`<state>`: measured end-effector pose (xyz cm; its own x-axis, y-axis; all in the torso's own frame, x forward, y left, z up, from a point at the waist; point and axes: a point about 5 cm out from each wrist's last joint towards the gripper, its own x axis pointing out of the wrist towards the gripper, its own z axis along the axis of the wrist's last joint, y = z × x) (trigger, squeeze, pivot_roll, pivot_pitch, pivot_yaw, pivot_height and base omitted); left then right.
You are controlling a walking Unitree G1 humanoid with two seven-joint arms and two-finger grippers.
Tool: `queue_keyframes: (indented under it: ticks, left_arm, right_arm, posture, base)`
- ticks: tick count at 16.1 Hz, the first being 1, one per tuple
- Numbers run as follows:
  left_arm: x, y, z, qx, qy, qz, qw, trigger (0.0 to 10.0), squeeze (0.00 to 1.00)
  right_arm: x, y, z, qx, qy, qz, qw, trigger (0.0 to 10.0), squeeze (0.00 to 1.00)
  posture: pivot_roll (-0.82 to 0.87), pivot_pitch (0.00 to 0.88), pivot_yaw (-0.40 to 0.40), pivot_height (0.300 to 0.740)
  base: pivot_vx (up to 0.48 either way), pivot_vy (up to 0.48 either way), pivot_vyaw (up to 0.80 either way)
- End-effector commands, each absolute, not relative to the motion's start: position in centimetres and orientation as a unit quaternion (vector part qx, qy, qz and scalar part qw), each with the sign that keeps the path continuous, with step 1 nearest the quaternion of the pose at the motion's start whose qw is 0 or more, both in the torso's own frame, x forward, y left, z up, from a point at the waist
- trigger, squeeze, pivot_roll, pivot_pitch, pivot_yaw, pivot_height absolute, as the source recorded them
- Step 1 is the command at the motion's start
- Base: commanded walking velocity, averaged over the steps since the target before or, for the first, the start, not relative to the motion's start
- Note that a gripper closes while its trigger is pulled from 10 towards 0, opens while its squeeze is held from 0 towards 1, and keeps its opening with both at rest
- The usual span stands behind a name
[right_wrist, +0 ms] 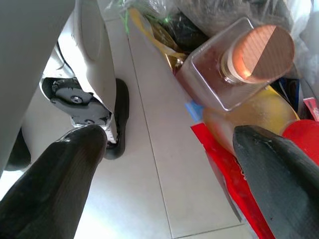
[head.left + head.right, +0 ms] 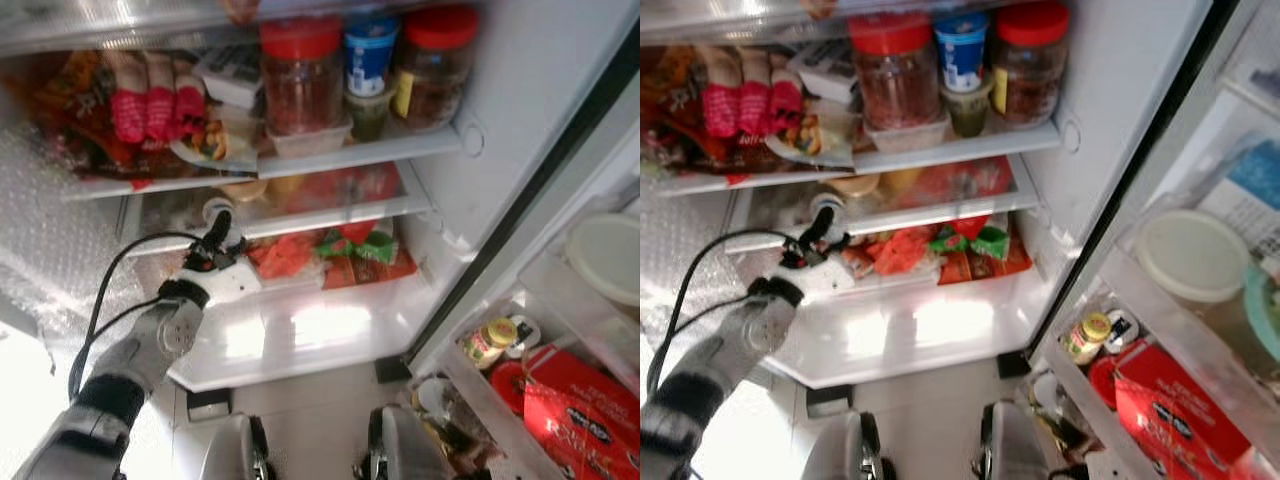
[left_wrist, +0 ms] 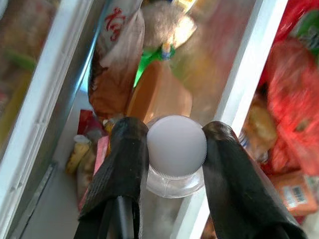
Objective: Restocking fridge
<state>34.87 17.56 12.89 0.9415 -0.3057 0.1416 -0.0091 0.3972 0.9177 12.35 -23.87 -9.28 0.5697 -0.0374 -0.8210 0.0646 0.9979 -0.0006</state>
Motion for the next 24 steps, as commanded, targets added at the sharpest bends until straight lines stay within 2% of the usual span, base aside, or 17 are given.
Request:
queue_keyframes:
  ticks: [1, 3, 5, 6, 7, 12, 16, 18, 22, 23, 24]
  left_arm:
    - [35.0, 18.7, 12.0, 0.577, -0.114, -0.084, 0.805, 10.0, 0.00]
    - [36.1, 19.8, 11.8, 0.592, -0.054, -0.038, 0.803, 10.0, 0.00]
    - [36.6, 19.5, 12.0, 0.589, -0.051, -0.035, 0.806, 10.0, 0.00]
    - [36.9, 19.4, 12.1, 0.568, -0.040, -0.031, 0.822, 10.0, 0.81]
    - [37.0, 19.1, 12.3, 0.562, -0.039, -0.033, 0.826, 10.0, 1.00]
    - [37.4, 18.7, 12.7, 0.554, -0.045, -0.029, 0.831, 10.0, 1.00]
    - [38.0, 17.5, 14.9, 0.522, -0.114, -0.017, 0.845, 10.0, 1.00]
    - [37.9, 16.4, 14.9, 0.478, -0.121, -0.061, 0.868, 10.0, 1.00]
    - [37.4, 15.0, 14.6, 0.445, -0.138, -0.127, 0.876, 10.0, 1.00]
    - [36.8, 14.3, 14.5, 0.407, -0.146, -0.175, 0.884, 10.0, 1.00]
    - [36.2, 13.4, 14.1, 0.380, -0.146, -0.232, 0.883, 10.0, 0.15]
  right_arm:
    - [11.4, -23.8, -9.6, 0.022, 0.475, -0.032, 0.879, 10.0, 0.00]
    - [11.4, -23.8, -9.6, 0.022, 0.476, -0.031, 0.879, 10.0, 0.00]
    - [11.4, -23.8, -9.6, 0.022, 0.475, -0.031, 0.879, 10.0, 0.00]
    - [11.5, -23.7, -9.6, 0.023, 0.475, -0.031, 0.879, 10.0, 0.00]
    - [11.5, -23.7, -9.6, 0.023, 0.475, -0.031, 0.879, 10.0, 0.00]
    - [11.5, -23.7, -9.6, 0.023, 0.475, -0.031, 0.879, 10.0, 0.00]
    - [11.5, -23.8, -9.6, 0.021, 0.475, -0.032, 0.879, 10.0, 0.00]
    - [11.5, -23.8, -9.6, 0.020, 0.476, -0.031, 0.879, 10.0, 0.00]
    - [11.5, -23.8, -9.6, 0.019, 0.476, -0.033, 0.879, 10.0, 0.00]
    - [11.5, -23.8, -9.6, 0.018, 0.476, -0.034, 0.879, 10.0, 0.00]
    - [11.5, -23.8, -9.6, 0.018, 0.476, -0.034, 0.878, 10.0, 0.00]
  posture:
    - [-0.06, 0.198, 0.019, 0.630]
    - [-0.07, 0.201, 0.018, 0.630]
    - [-0.07, 0.204, 0.018, 0.630]
    - [-0.07, 0.203, 0.016, 0.630]
    - [-0.07, 0.202, 0.017, 0.630]
    - [-0.06, 0.204, 0.019, 0.630]
    - [-0.06, 0.203, 0.015, 0.630]
    - [-0.06, 0.202, 0.016, 0.630]
    - [-0.06, 0.199, 0.016, 0.630]
    - [-0.06, 0.200, 0.017, 0.630]
    - [-0.06, 0.201, 0.018, 0.630]
  base:
    - [0.000, 0.000, 0.00]
    - [0.000, 0.000, 0.00]
    - [0.000, 0.000, 0.00]
    - [0.000, 0.000, 0.00]
    - [0.000, 0.000, 0.00]
    - [0.000, 0.000, 0.00]
    - [0.000, 0.000, 0.00]
    - [0.000, 0.000, 0.00]
    - [0.000, 0.000, 0.00]
    - [0.000, 0.000, 0.00]
    - [0.000, 0.000, 0.00]
